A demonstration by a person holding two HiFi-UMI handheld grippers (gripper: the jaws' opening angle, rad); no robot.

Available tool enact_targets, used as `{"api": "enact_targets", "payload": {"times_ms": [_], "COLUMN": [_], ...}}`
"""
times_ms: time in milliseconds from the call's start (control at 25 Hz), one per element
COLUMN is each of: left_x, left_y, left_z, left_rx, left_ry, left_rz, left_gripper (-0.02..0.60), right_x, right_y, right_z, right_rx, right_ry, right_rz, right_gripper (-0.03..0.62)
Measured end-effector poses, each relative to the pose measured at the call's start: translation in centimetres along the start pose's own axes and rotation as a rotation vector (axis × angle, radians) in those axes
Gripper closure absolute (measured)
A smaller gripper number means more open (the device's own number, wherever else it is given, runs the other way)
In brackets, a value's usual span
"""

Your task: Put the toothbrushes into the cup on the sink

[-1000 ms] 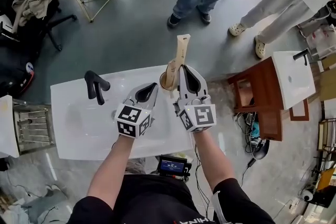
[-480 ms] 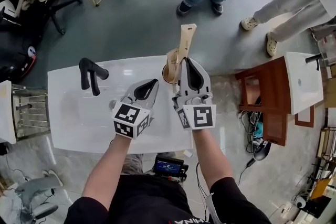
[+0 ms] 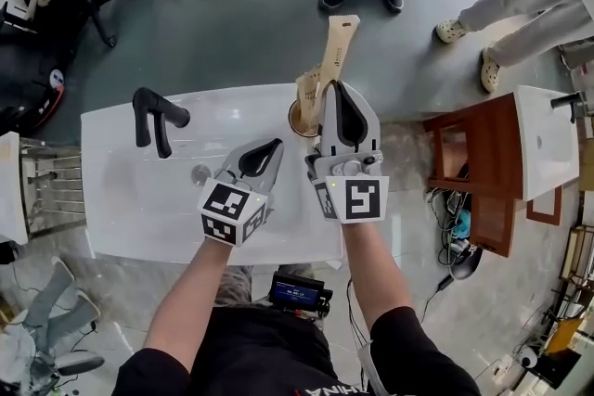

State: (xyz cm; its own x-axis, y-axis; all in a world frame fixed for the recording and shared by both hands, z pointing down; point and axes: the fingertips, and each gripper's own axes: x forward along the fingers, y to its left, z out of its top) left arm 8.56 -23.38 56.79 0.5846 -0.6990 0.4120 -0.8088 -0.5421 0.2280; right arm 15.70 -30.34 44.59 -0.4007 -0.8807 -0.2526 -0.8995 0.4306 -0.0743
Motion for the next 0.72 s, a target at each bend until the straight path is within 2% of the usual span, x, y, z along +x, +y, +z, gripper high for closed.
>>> {"api": "enact_targets", "payload": {"times_ms": [480, 720], "left_x": [0.3, 0.3], "left_y": [-0.2, -0.6], "left_z": [-0.9, -0.5], "left_rx": [0.006, 0.0], "left_ry": [0.012, 0.009], "left_rz": [0.006, 0.002], "left_gripper": [0.578, 0.578], "right_x": [-1.5, -2.8], "right_y": [0.0, 0.5], "right_z": [-3.0, -4.3], "right_rx": [0.01, -0.006], "right_ry": [0.061, 0.146], "right_rz": [0.011, 0.033], "right_gripper": [0.58, 0.58]}}
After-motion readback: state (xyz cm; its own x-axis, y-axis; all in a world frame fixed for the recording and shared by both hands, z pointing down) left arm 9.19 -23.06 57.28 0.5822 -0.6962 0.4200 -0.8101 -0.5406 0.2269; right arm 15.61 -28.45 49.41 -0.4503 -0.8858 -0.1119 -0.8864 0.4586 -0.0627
